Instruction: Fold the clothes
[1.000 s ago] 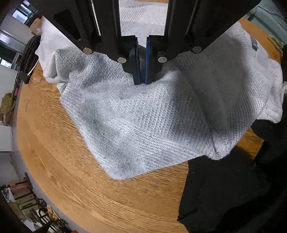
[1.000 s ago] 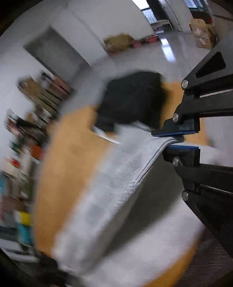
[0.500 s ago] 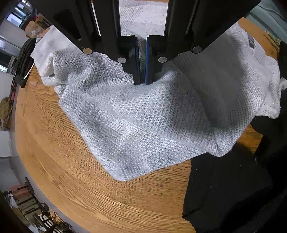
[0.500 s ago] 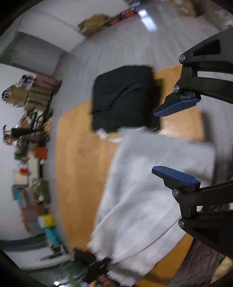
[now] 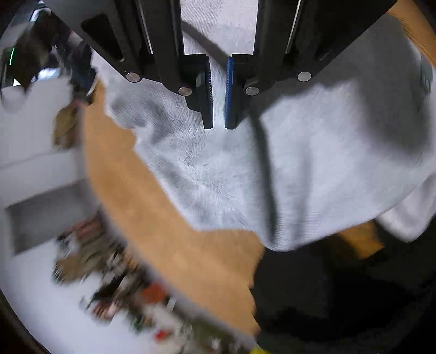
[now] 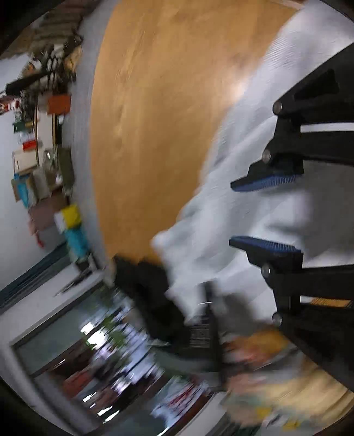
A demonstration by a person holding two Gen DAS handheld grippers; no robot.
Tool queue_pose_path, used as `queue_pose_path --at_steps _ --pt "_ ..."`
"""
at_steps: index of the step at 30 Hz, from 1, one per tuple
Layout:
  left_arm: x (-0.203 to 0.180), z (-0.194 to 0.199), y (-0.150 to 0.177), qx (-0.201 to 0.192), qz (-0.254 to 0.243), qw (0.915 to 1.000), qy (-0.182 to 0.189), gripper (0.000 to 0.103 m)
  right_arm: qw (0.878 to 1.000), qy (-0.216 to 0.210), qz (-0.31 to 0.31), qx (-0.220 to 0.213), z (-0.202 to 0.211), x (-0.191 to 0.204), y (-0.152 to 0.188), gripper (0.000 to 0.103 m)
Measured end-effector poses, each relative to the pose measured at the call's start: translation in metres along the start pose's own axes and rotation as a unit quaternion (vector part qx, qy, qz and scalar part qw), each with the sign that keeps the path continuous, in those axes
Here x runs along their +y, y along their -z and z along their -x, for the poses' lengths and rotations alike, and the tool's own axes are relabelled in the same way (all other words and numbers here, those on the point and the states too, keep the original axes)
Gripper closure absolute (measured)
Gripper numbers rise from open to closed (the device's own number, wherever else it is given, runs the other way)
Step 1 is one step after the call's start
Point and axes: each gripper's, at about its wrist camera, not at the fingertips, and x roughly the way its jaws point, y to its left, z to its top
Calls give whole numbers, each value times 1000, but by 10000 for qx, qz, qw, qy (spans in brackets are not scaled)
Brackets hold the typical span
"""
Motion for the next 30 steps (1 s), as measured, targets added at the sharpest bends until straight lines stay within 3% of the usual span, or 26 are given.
queue_pose_path --at_steps 1,4,7,11,16,18,21,26,29,30 --pt "5 5 4 -105 109 9999 84 86 9999 -133 8 9 -6 0 -17 61" --pt "8 8 9 -281 473 9983 187 68 9969 151 -339 690 -53 -17 -53 58" --pt "2 22 10 -529 488 9972 204 64 9820 427 -925 1592 -90 -35 -50 65" --pt "-16 16 16 -654 445 9963 336 62 9847 230 -741 1562 -70 -25 -11 63" --pt "-16 0 6 -367 466 9972 449 62 9760 -405 -1099 1838 -59 -34 19 59" --pt "-19 -6 7 -326 550 9967 495 62 9723 -696 -1285 1823 -64 -45 23 59" --pt "-14 -9 11 -324 630 9961 533 62 9660 -1256 -1718 1469 -67 -57 16 54" --pt "-16 -4 15 -320 692 9955 562 62 9631 -1462 -1864 1278 -78 -62 4 53" --pt "-18 2 19 -350 727 9954 519 62 9722 -1336 -1514 1184 -82 -50 -2 74" --pt "-18 3 19 -374 685 9961 402 62 9764 -1185 -1273 1285 -82 -44 0 86"
